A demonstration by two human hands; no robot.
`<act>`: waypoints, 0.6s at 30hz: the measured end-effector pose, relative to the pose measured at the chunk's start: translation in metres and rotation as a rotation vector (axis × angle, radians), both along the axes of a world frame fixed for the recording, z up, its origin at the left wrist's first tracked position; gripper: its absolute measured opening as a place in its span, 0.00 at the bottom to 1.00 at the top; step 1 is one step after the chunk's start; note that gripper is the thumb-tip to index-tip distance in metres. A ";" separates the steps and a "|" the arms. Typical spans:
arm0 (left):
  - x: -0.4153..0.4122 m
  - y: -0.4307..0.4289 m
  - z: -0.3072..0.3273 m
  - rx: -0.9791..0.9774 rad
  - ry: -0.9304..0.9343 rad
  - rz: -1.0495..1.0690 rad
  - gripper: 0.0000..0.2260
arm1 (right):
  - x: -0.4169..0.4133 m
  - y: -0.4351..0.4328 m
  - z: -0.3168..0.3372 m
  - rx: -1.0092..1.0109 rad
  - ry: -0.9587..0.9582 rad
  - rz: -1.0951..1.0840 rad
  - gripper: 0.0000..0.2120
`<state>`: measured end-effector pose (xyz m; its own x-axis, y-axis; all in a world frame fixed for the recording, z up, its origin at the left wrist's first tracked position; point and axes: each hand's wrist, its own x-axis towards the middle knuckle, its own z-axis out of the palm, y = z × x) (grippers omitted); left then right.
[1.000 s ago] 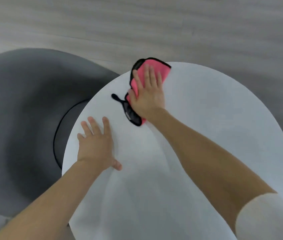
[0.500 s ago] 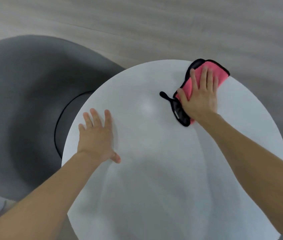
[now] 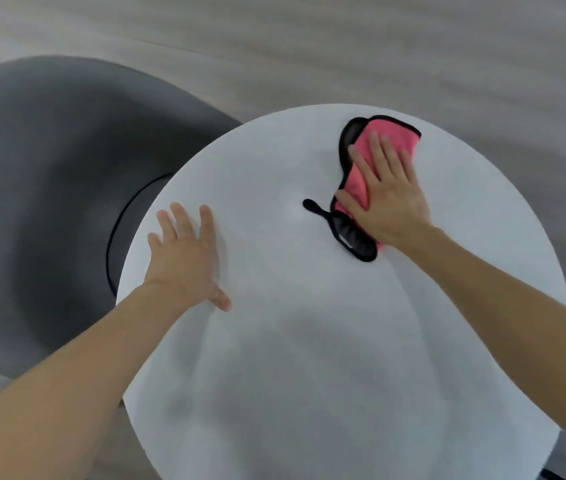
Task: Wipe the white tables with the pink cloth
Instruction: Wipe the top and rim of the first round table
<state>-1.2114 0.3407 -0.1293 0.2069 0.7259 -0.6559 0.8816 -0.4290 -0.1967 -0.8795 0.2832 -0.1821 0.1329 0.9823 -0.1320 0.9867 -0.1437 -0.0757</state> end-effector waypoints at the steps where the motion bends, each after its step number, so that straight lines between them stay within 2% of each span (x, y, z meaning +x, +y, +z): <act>1: 0.000 0.000 -0.001 -0.004 -0.001 0.005 0.82 | 0.011 -0.009 0.007 -0.068 -0.006 0.006 0.41; 4: 0.000 -0.001 -0.003 -0.017 -0.007 0.022 0.83 | 0.003 0.010 0.010 -0.121 0.029 -0.075 0.46; 7: 0.002 0.000 0.002 -0.033 -0.001 0.041 0.82 | -0.045 0.051 -0.006 -0.070 0.013 -0.140 0.52; 11: 0.020 -0.014 0.015 0.014 -0.018 0.008 0.78 | -0.066 0.069 -0.008 -0.021 0.090 -0.103 0.50; 15: 0.075 -0.048 0.021 -0.006 -0.248 -0.183 0.75 | -0.009 -0.023 -0.012 -0.002 0.101 -0.152 0.42; 18: 0.121 -0.061 0.014 -0.036 -0.292 -0.287 0.76 | 0.042 -0.123 -0.012 0.011 0.087 -0.311 0.40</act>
<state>-1.0907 0.2793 -0.1151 0.5786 0.5892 -0.5639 0.7419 -0.6674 0.0638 -0.8377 0.1603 -0.1938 0.4159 0.8977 -0.1452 0.8853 -0.4362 -0.1610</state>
